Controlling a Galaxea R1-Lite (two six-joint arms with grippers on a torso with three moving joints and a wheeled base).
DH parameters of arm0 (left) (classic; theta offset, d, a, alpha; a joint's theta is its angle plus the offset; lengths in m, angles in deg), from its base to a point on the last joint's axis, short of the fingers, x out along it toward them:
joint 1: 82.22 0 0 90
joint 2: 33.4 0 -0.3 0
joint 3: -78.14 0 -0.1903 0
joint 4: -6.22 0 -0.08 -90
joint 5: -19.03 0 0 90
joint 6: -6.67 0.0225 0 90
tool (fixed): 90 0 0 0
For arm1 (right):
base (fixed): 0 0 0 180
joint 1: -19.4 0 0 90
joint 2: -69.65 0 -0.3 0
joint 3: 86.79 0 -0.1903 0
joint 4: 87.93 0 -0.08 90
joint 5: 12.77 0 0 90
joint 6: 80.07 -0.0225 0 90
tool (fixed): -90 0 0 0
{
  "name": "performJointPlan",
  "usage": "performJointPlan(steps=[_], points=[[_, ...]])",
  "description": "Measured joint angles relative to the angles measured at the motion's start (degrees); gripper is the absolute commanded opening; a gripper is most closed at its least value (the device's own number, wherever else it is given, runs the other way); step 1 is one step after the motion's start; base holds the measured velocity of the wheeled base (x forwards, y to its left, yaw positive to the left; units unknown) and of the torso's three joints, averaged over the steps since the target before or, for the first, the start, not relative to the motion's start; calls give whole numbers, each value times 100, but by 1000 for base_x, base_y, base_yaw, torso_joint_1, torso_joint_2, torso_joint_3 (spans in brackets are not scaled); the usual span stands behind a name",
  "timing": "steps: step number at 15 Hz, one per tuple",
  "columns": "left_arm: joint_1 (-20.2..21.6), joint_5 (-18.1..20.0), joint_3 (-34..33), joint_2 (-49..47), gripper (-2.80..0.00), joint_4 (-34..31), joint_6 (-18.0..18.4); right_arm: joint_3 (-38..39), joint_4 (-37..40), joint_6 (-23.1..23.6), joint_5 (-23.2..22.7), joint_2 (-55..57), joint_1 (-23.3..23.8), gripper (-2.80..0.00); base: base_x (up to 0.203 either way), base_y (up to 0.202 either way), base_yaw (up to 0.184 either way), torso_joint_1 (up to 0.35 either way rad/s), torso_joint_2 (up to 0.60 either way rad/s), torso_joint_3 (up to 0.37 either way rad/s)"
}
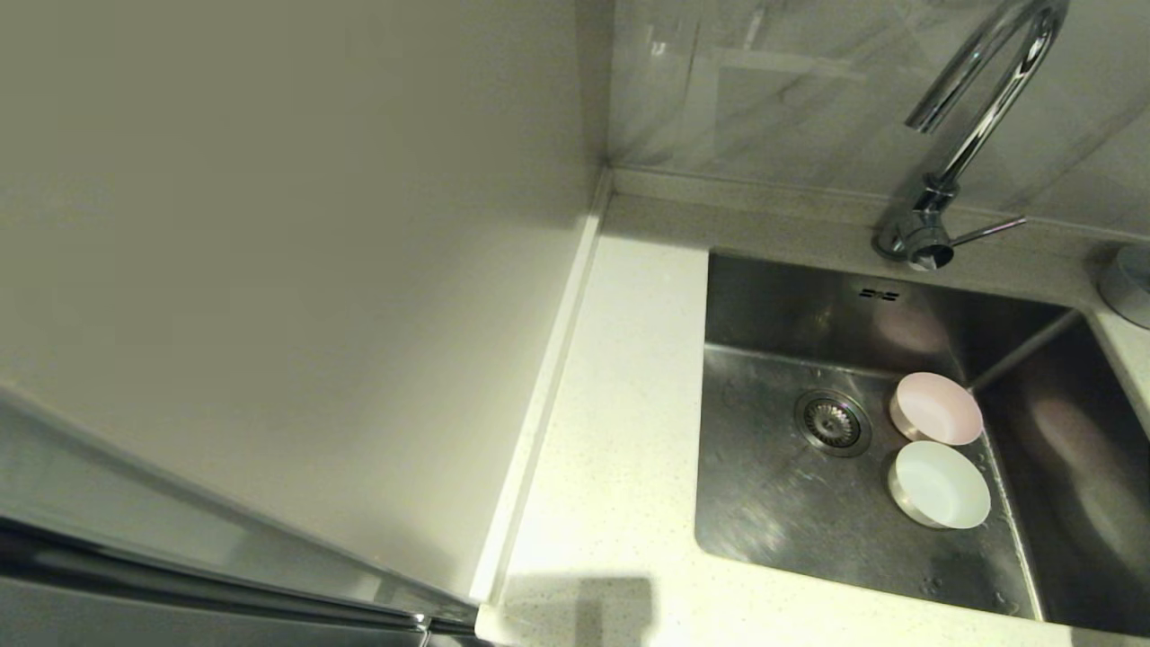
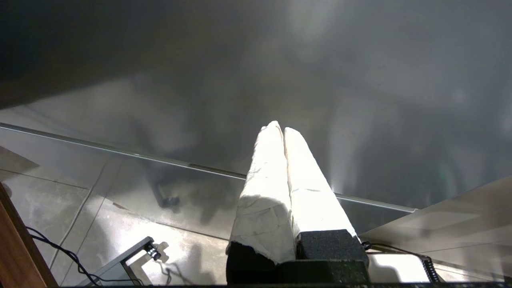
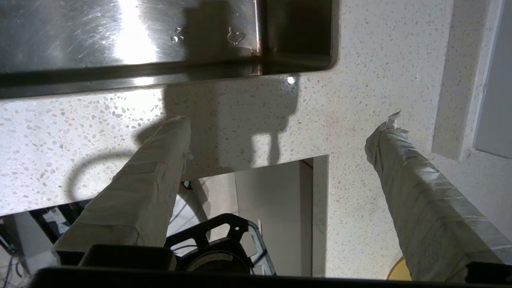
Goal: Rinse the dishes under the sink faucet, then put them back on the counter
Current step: Put a bowl into the sink
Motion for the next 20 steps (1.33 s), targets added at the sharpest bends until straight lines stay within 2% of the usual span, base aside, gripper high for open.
performJointPlan(steps=[5,8,15,20], points=[[-2,0,0,0,-280,2,0,96,4,60,16,33,-2,0,0,0,0,0,0,0],[2,-3,0,0,-280,2,1,53,5,-104,94,3,20,0,0,0,0,0,0,0],[2,0,0,0,-280,2,-1,107,-5,-114,55,70,17,0,0,0,0,0,0,0],[-2,0,0,0,-280,0,1,-287,-599,-72,68,727,-45,0,0,0,0,0,0,0]])
